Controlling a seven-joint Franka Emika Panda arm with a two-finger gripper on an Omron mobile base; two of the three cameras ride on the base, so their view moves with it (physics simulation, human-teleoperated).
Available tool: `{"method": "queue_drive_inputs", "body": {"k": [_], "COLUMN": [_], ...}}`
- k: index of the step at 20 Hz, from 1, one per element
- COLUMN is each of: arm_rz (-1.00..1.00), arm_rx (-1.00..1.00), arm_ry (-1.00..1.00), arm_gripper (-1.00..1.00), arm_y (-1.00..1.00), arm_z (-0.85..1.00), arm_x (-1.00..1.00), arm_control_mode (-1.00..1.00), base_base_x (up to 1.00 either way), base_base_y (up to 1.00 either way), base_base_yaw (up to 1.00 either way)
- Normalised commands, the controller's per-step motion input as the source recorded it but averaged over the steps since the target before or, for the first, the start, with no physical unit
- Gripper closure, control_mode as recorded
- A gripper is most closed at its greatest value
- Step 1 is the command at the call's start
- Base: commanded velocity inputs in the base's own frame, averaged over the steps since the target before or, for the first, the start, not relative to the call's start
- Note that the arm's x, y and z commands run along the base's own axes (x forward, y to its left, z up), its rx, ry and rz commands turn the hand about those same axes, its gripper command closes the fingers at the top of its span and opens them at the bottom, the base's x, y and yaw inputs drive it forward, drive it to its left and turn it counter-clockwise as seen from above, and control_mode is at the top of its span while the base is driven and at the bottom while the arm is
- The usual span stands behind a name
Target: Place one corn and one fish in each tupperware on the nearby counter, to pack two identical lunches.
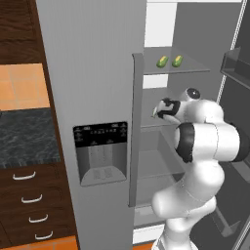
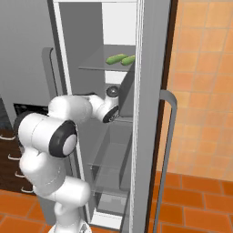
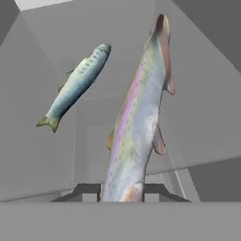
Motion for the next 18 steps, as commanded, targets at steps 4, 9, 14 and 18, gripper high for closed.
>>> {"method": "queue_drive_inputs", "body": {"k": [4, 9, 14, 18], "arm_rz": [0.01, 0.03, 0.04, 0.0], "arm_rx": [0.0, 0.0, -0.02, -0.01], "arm_ry": [-0.27, -0.1, 0.01, 0.04], "arm_gripper": [1.0, 1.0, 1.0, 1.0], "arm_y": [0.04, 0.23, 0.35, 0.08], "arm_z": [0.88, 0.57, 0.65, 0.61], "arm_x": [-1.0, -0.86, -0.46, -0.78], "arm_control_mode": [-1.0, -1.0, -1.0, -1.0], "base_base_x": [0.0, 0.0, 0.0, 0.0], "base_base_y": [0.0, 0.0, 0.0, 0.0], "base_base_yaw": [0.0, 0.0, 0.0, 0.0]}}
